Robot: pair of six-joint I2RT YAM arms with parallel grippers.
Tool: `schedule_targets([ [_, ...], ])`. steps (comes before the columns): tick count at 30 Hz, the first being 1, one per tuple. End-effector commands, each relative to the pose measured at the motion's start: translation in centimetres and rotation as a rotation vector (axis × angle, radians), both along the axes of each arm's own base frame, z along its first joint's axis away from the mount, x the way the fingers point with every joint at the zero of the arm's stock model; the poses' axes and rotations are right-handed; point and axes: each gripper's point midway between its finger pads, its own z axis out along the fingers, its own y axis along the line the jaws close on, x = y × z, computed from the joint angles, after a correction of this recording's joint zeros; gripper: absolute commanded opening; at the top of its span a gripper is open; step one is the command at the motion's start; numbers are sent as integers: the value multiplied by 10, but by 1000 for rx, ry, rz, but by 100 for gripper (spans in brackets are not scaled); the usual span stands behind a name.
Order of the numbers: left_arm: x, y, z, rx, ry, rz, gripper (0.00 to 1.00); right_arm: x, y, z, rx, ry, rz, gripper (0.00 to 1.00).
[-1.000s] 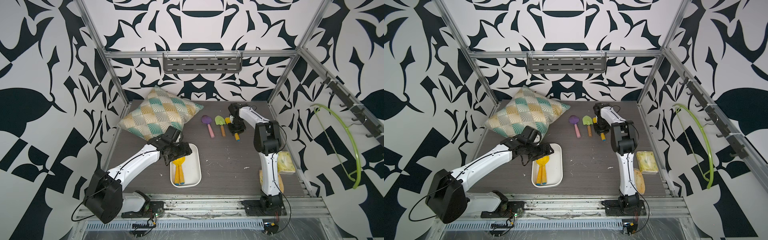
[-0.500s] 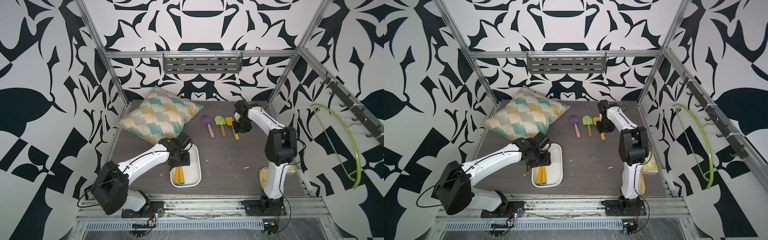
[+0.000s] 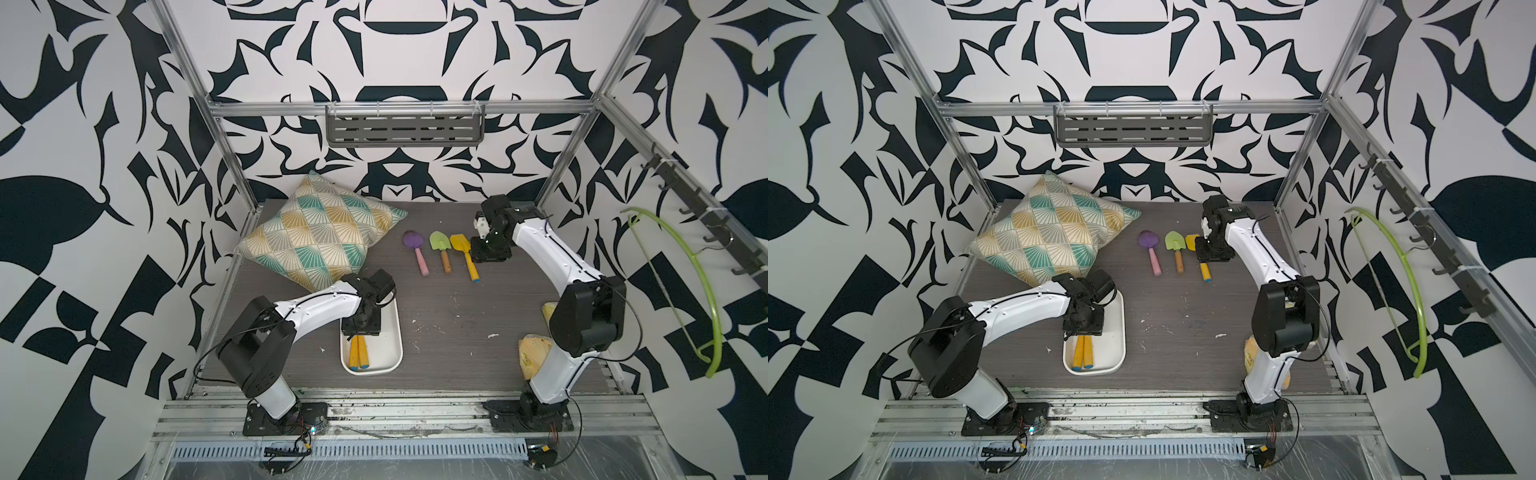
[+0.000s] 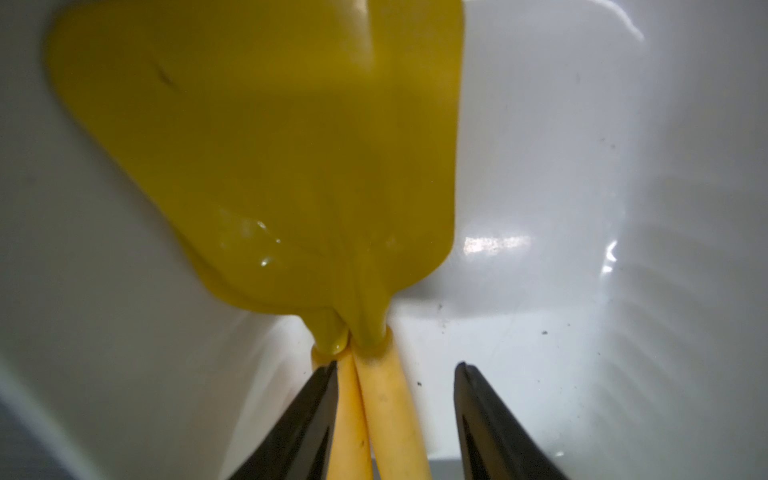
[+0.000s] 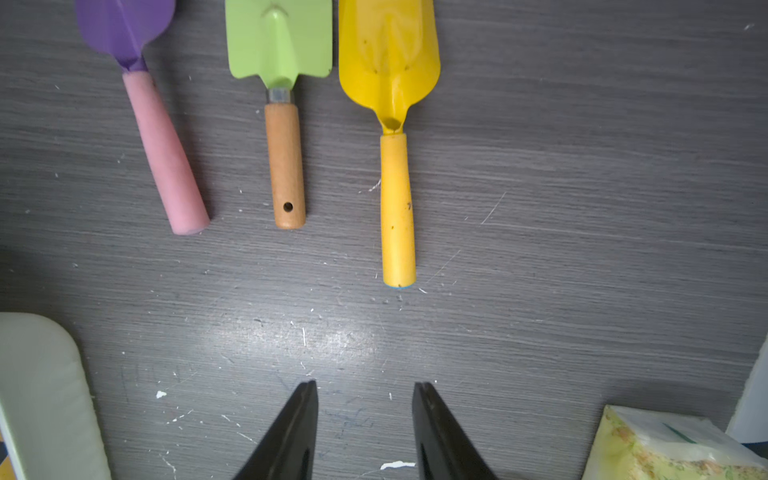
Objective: Take the shovel out of the storage box
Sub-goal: Pick up the shovel from the storage box.
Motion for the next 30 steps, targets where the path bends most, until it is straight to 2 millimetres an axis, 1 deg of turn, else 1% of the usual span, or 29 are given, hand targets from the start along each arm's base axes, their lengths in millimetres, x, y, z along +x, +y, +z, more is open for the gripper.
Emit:
schedule_targets([
  [1, 0, 0, -2, 24, 15, -13, 50, 1, 2, 18, 38, -54, -13, 43],
  [5, -8, 0, -10, 32, 50, -5, 49, -1, 6, 23, 66, -61, -8, 42],
  [8, -7, 0, -11, 50, 38, -11, 49, -1, 9, 27, 83, -74, -4, 42],
  [11, -4, -4, -18, 42, 35, -16, 41, -1, 10, 26, 95, -74, -1, 42],
  [14, -7, -7, -24, 53, 57, -25, 40, -4, 12, 25, 105, -66, 4, 41],
  [19, -8, -6, -26, 72, 45, -31, 40, -7, 12, 26, 108, -73, 5, 41],
  [20, -8, -7, -27, 76, 45, -35, 38, -7, 13, 26, 114, -73, 8, 41],
  [23, -11, -12, -29, 83, 48, -58, 27, -9, 17, 25, 136, -74, 11, 41],
  [24, -11, -13, -29, 80, 49, -60, 26, -9, 17, 25, 143, -76, 11, 41],
  [27, -8, -16, -22, 68, 28, -64, 18, -9, 20, 32, 169, -106, 15, 40],
  [28, -6, -16, -19, 64, 17, -66, 17, -9, 21, 34, 175, -114, 18, 40],
  [30, -3, -17, -13, 55, -7, -69, 13, -8, 24, 41, 194, -138, 22, 40],
])
